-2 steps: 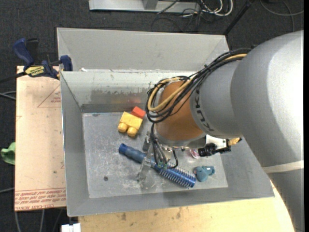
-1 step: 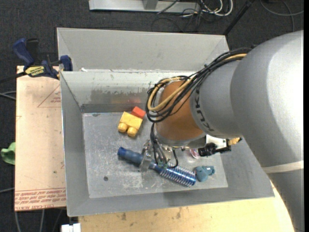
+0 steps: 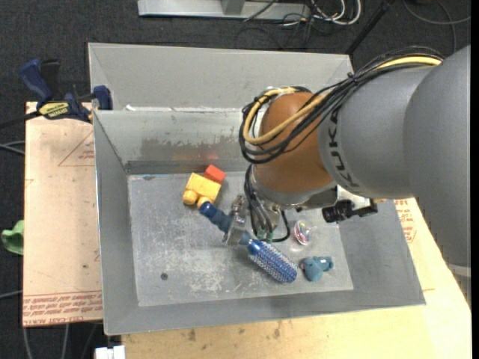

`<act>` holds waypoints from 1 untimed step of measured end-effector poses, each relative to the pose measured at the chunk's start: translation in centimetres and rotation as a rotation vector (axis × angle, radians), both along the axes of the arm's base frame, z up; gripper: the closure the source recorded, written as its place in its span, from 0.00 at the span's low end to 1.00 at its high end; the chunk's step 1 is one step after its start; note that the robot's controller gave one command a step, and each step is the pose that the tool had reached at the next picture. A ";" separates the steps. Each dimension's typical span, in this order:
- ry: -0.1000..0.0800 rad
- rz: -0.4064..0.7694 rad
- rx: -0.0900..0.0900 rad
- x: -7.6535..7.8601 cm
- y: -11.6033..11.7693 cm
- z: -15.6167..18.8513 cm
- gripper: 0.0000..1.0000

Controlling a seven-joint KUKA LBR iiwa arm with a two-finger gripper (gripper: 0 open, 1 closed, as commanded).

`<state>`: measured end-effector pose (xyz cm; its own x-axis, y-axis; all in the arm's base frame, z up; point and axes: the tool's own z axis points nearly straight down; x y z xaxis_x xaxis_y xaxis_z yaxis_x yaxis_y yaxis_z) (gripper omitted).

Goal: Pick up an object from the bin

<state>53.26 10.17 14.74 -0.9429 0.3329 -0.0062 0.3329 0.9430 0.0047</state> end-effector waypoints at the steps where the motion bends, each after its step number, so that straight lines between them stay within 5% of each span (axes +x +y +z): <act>1: 0.003 0.003 -0.001 0.1 0.1 3.2 1.00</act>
Offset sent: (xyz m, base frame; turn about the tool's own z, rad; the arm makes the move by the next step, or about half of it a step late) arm -0.0001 0.0001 0.0305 0.0000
